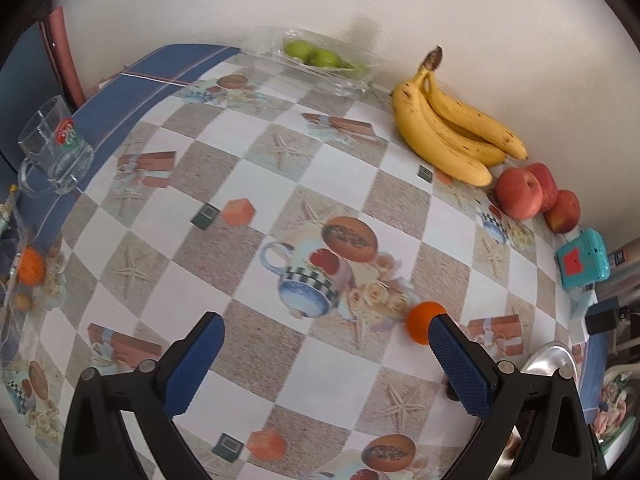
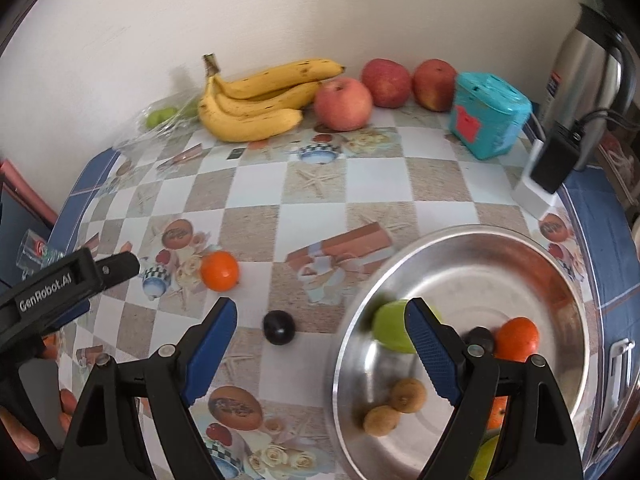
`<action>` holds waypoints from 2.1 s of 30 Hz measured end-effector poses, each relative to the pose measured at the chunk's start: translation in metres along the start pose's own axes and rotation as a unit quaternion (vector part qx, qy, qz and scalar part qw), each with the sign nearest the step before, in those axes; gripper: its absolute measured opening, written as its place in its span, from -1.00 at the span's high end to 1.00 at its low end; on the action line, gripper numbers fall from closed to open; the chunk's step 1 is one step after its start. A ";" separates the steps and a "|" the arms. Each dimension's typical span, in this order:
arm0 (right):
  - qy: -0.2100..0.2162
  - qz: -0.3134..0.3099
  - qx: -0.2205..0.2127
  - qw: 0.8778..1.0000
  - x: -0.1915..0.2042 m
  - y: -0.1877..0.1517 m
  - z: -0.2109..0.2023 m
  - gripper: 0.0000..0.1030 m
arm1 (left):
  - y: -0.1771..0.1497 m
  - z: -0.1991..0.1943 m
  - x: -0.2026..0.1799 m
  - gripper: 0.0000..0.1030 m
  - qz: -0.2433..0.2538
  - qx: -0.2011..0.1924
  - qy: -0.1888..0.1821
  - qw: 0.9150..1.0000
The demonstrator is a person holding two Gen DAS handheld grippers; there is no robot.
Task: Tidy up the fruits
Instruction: 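Withdraw both open grippers from the bowl toward the remaining plum and tangerine, then lower the right gripper onto the last dark plum and close it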
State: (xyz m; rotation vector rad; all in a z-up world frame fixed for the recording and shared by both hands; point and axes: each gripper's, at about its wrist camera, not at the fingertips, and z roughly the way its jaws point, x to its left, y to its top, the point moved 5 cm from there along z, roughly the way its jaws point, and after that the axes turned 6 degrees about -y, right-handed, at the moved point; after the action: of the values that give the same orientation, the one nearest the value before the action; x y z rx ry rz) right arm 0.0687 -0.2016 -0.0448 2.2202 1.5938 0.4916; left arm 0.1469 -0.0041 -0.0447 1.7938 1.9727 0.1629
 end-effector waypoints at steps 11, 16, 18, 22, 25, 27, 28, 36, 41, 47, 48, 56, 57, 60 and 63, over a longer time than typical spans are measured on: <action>0.018 -0.025 0.009 0.999 0.029 -0.002 0.010 -0.68 | 0.004 0.001 0.009 -1.00 -0.002 0.002 0.009 1.000; 0.022 -0.031 0.013 0.999 0.033 -0.004 0.014 -0.68 | 0.002 0.006 0.007 -1.00 0.002 0.010 0.006 1.000; 0.022 -0.028 0.015 0.999 0.032 -0.005 0.017 -0.68 | 0.001 0.008 0.006 -1.00 0.005 0.012 0.005 1.000; 0.021 -0.026 0.023 0.999 0.030 -0.008 0.023 -0.68 | -0.003 0.015 0.004 -1.00 0.010 0.021 0.007 1.000; 0.022 -0.032 0.027 0.999 0.032 -0.011 0.028 -0.67 | -0.007 0.022 0.002 -1.00 0.014 0.032 0.009 0.999; 0.023 -0.035 0.028 0.999 0.034 -0.012 0.030 -0.67 | -0.009 0.026 0.001 -1.00 0.016 0.036 0.010 0.999; 0.024 -0.037 0.028 0.999 0.035 -0.012 0.030 -0.64 | -0.010 0.027 0.001 -1.00 0.017 0.038 0.010 0.999; 0.020 -0.038 0.042 0.998 0.034 -0.018 0.044 -0.09 | -0.014 0.034 0.000 -1.00 0.018 0.049 0.010 0.999; 0.025 -0.036 0.043 0.998 0.035 -0.019 0.048 0.10 | -0.015 0.036 0.000 -1.00 0.019 0.052 0.010 0.998; 0.028 -0.041 0.042 0.998 0.038 -0.020 0.048 0.29 | -0.015 0.035 0.000 -1.00 0.016 0.050 0.007 0.999; 0.027 -0.042 0.042 0.998 0.038 -0.020 0.048 0.31 | -0.014 0.035 0.000 -1.00 0.016 0.050 0.007 0.999; 0.024 -0.040 0.042 0.998 0.035 -0.019 0.049 0.53 | -0.010 0.030 0.002 -1.00 0.009 0.045 0.005 0.999; 0.022 -0.039 0.041 0.998 0.034 -0.019 0.049 0.55 | -0.010 0.030 0.002 -1.00 0.009 0.044 0.004 0.999; 0.024 -0.035 0.041 0.998 0.032 -0.019 0.049 0.58 | -0.010 0.030 0.002 -1.00 0.007 0.043 0.004 0.999; 0.023 -0.035 0.040 0.998 0.032 -0.018 0.048 0.59 | -0.010 0.030 0.002 -1.00 0.004 0.044 0.003 0.999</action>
State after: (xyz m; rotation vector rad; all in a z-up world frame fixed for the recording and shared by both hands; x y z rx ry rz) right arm 0.0863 -0.1705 -0.0932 2.2162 1.7364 0.4694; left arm 0.1502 -0.0098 -0.0755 1.8590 2.0043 0.0848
